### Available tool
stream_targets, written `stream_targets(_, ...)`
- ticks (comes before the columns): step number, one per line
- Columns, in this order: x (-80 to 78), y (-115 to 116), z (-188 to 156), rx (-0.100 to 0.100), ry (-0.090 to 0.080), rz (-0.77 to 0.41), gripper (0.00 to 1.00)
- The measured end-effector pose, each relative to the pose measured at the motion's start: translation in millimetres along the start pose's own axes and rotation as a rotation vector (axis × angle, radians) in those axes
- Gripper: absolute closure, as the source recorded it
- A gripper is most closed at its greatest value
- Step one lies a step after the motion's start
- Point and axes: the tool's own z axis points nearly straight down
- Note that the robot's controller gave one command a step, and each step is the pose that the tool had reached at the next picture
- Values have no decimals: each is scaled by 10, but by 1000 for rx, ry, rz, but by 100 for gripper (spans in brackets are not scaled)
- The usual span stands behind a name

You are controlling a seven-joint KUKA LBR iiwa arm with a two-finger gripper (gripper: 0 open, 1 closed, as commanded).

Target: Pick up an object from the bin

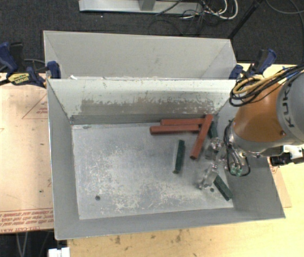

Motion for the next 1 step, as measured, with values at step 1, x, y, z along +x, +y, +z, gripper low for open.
stream_targets(1,0,0,0,0,0,0,0)
